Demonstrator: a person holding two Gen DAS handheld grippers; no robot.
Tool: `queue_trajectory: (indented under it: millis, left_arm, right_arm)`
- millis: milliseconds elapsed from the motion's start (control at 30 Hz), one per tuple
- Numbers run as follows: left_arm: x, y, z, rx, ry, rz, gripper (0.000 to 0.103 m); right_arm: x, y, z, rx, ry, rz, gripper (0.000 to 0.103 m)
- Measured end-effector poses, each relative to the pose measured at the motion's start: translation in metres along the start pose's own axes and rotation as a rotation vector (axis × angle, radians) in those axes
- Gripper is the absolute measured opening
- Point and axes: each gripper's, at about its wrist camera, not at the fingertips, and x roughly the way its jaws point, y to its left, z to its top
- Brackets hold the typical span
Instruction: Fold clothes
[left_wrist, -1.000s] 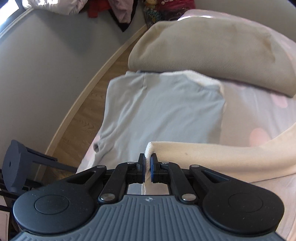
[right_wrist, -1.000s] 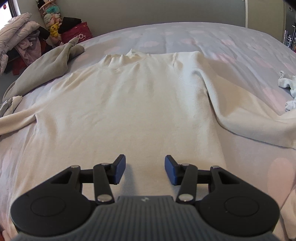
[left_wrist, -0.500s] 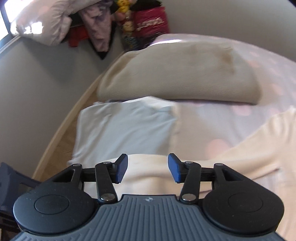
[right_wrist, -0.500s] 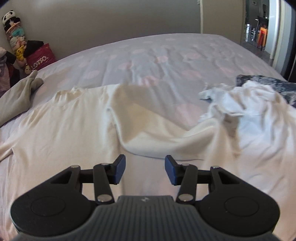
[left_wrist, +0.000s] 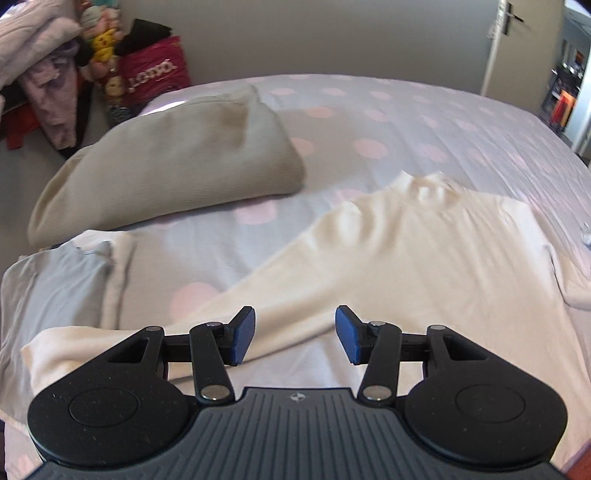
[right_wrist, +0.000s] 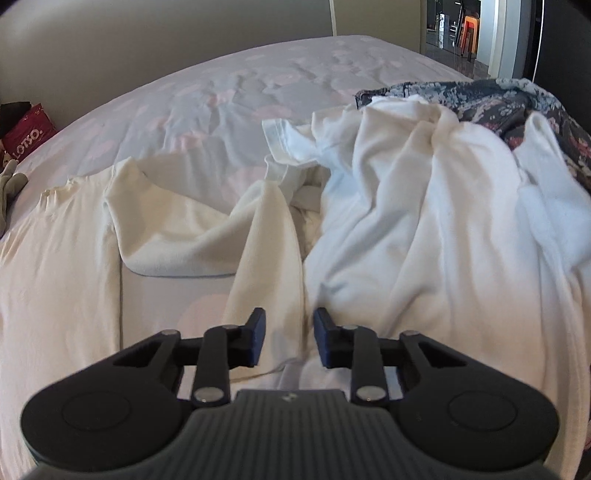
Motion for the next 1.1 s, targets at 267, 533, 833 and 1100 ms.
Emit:
queue_trajectory:
  millis: [267, 533, 833, 1100]
  left_arm:
    - [0.010, -0.034, -0.004, 0.036, 0.037, -0.024, 0.046]
    - [0.020, -0.032, -0.009, -0.033, 0.066, -0.065, 0.046]
    - [0.040, -0.027, -0.019, -0.076, 0.119, -0.078, 0.046]
    - [0.057, -0.020, -0.029, -0.070, 0.165, -0.046, 0.046]
  right_arm:
    - [-0.033, 0.009, 0.012, -0.026, -0.068, -0.002, 0.004]
    - [-0.106, 0.009, 0.101, -0.024, -0.194, 0.013, 0.003]
    - [-0.137, -0.025, 0.185, -0.007, -0.241, -0.111, 0.003]
    - [-0.064, -0.078, 0.182, 0.091, -0.109, -0.217, 0.003]
